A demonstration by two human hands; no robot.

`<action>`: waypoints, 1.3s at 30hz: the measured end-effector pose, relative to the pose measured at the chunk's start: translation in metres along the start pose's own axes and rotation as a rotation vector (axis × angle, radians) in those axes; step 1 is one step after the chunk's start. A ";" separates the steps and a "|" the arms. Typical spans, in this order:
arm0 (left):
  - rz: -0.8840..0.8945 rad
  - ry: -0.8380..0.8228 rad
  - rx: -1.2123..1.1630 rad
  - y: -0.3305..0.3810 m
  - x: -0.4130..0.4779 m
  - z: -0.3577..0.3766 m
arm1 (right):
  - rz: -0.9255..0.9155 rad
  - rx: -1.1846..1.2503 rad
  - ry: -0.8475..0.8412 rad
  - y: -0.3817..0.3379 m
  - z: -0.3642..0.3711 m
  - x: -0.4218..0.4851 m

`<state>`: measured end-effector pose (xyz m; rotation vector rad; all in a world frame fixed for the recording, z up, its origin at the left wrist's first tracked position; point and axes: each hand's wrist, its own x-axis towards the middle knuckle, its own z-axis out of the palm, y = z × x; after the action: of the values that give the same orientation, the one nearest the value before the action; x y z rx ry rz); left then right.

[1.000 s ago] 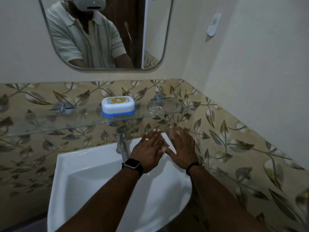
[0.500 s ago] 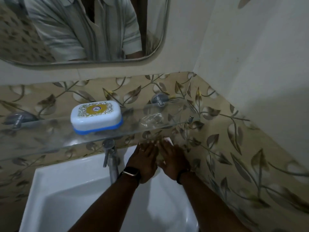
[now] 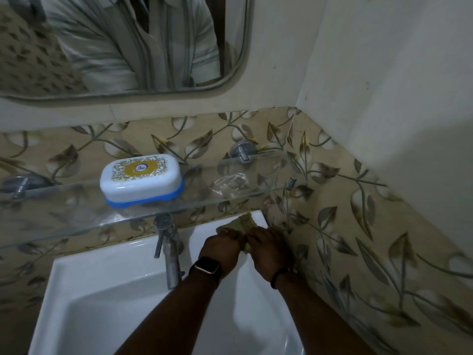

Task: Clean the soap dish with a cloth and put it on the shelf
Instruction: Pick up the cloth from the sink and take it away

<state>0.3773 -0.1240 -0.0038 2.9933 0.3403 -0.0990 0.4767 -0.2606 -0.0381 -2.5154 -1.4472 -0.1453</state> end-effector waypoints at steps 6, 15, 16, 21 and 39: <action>-0.025 0.215 -0.174 0.015 -0.020 -0.018 | 0.216 0.077 0.183 -0.011 -0.030 -0.019; -0.096 0.532 -0.478 0.002 -0.085 -0.075 | 0.286 0.679 0.392 -0.062 -0.083 -0.019; -0.107 0.572 -0.504 -0.001 -0.097 -0.082 | 0.278 0.713 0.398 -0.073 -0.089 -0.015; -0.210 0.698 -0.586 -0.027 -0.163 -0.109 | 0.164 0.723 0.435 -0.135 -0.110 0.001; -0.880 0.981 -0.577 -0.193 -0.445 -0.081 | -0.386 0.843 0.002 -0.467 -0.068 0.025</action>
<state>-0.0950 -0.0240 0.0885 1.9051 1.4225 1.1588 0.0890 -0.0312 0.1047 -1.5583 -1.5419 0.3310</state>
